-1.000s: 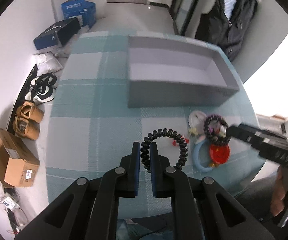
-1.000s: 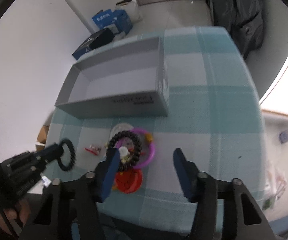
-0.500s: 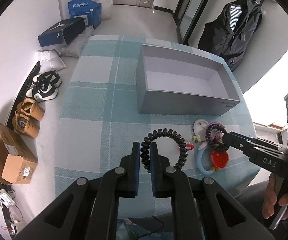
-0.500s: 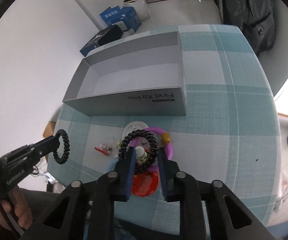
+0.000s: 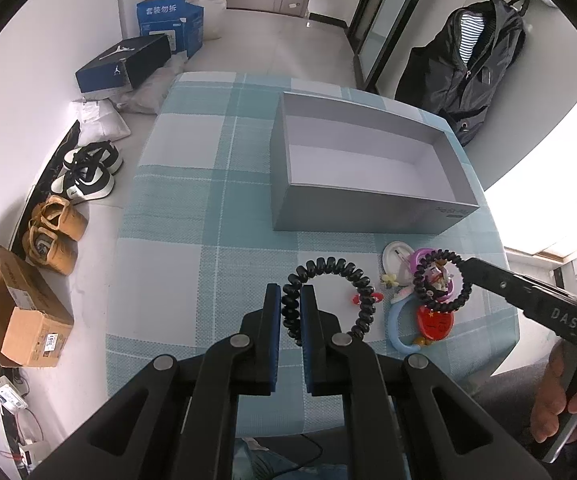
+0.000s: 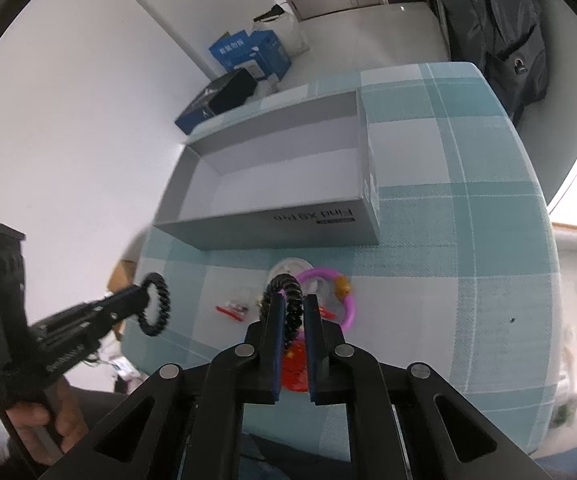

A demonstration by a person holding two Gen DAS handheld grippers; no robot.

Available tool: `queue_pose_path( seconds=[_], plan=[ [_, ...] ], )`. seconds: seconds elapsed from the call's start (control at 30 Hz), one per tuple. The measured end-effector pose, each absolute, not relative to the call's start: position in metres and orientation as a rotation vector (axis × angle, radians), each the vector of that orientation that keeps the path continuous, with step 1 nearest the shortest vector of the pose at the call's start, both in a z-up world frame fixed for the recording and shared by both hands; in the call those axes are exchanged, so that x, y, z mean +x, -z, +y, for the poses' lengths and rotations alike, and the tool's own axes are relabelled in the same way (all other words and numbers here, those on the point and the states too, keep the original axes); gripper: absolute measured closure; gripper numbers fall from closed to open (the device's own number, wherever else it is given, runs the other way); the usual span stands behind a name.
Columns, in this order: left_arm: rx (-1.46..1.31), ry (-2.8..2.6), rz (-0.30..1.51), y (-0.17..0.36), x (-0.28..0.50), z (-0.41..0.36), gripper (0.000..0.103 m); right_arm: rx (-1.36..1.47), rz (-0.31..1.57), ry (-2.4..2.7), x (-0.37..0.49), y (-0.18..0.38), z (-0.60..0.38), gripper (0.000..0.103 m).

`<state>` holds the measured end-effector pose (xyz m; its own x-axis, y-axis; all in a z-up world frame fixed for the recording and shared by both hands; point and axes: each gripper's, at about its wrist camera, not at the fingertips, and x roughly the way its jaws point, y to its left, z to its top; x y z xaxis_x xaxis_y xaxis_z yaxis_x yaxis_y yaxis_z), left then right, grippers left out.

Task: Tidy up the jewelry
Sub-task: 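Lift the hair tie with the left tool while the right tool grasps the other black hair tie, then carry both hair ties over the grey box and open both tools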

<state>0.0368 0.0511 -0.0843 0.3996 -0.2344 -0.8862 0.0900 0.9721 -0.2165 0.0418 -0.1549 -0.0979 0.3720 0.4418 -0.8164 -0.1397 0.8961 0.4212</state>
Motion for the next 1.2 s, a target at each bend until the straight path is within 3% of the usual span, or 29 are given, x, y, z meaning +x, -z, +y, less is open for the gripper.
queue_pose_path(
  seconds=[0.7, 1.2],
  plan=[
    [-0.178, 0.213, 1.121, 0.079, 0.037, 0.055, 0.098, 0.542, 1.076, -0.441, 0.047, 0.085, -0.179, 0.095],
    [-0.202, 0.263, 1.067, 0.034, 0.08, 0.045, 0.098, 0.562, 1.003, -0.483, 0.098, 0.034, -0.18, 0.095]
  ],
)
